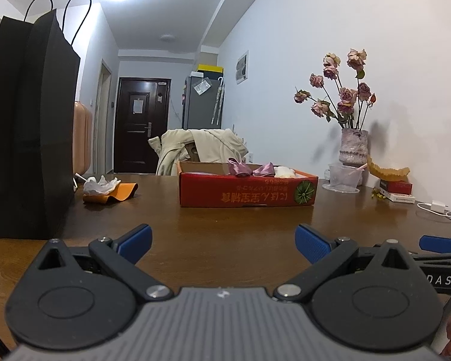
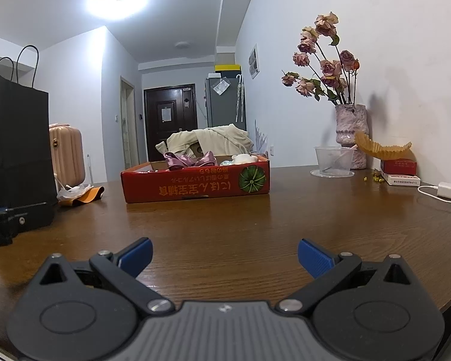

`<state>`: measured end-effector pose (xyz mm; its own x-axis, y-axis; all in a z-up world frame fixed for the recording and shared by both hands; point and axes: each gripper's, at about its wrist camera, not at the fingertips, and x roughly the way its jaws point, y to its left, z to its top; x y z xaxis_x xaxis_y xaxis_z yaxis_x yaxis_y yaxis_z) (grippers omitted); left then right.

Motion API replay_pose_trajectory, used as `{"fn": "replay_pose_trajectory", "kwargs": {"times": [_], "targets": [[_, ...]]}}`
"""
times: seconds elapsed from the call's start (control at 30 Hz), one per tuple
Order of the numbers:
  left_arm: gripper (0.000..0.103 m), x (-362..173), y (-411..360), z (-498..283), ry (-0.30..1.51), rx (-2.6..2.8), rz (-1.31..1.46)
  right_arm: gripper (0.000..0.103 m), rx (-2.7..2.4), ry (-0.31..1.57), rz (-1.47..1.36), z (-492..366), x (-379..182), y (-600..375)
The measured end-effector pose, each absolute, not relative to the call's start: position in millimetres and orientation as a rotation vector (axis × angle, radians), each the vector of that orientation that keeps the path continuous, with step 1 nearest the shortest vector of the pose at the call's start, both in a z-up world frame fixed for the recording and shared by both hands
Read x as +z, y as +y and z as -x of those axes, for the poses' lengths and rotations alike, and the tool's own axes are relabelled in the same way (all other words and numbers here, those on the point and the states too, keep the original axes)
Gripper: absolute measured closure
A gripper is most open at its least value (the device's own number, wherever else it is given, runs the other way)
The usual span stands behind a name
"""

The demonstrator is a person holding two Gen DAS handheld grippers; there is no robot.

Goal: Organize soft objects

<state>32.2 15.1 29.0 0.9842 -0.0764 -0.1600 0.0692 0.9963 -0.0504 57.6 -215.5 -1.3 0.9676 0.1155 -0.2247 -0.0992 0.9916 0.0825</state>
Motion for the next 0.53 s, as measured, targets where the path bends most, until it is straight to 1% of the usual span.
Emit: {"fn": "replay_pose_trajectory", "kwargs": {"times": [0.53], "targets": [[0.0,28.7,18.5,-35.0,0.155,-0.086,0.05,0.0,0.102,0.218,-0.079,-58.8,-2.7,-215.3]]}}
